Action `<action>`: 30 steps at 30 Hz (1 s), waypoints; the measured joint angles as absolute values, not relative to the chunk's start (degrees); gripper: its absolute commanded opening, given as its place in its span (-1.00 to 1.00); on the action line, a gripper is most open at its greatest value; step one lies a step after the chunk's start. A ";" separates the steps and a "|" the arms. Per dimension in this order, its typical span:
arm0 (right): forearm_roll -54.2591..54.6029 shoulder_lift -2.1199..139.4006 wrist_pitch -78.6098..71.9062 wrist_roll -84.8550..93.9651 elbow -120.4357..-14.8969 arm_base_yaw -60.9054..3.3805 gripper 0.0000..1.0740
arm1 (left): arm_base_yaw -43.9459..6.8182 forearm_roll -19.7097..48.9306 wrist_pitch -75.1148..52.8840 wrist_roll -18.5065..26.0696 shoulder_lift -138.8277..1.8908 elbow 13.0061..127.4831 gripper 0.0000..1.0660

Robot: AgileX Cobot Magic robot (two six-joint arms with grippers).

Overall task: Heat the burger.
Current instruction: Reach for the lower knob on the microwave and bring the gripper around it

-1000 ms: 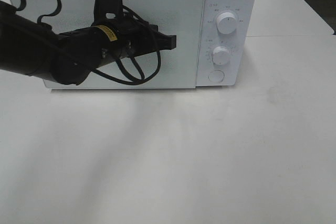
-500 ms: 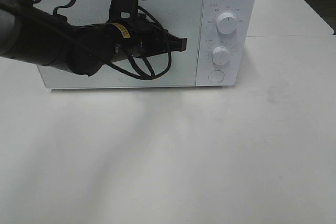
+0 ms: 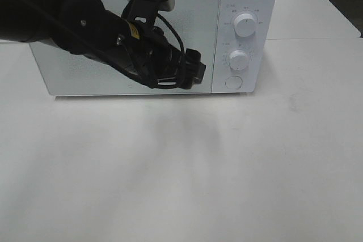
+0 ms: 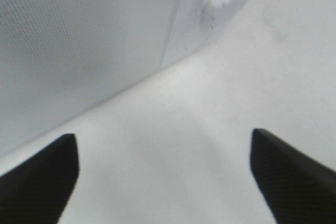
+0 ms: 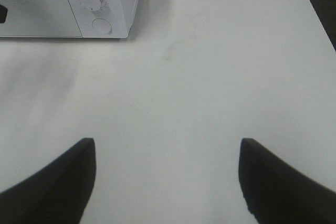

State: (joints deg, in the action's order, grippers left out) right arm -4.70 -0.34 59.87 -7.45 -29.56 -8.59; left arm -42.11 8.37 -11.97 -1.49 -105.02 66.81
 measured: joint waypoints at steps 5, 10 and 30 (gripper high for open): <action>-4.70 -0.34 59.87 -7.45 -29.56 -8.59 0.35 | -42.23 8.31 -25.61 -1.49 -100.90 66.81 0.89; -4.70 -0.34 59.87 -7.45 -29.56 -8.59 0.35 | -42.23 7.62 -34.72 -1.49 -97.46 66.81 0.89; -4.70 -0.34 59.87 -7.45 -29.56 -8.59 0.35 | -25.38 6.30 -59.13 -1.95 -82.62 66.81 0.88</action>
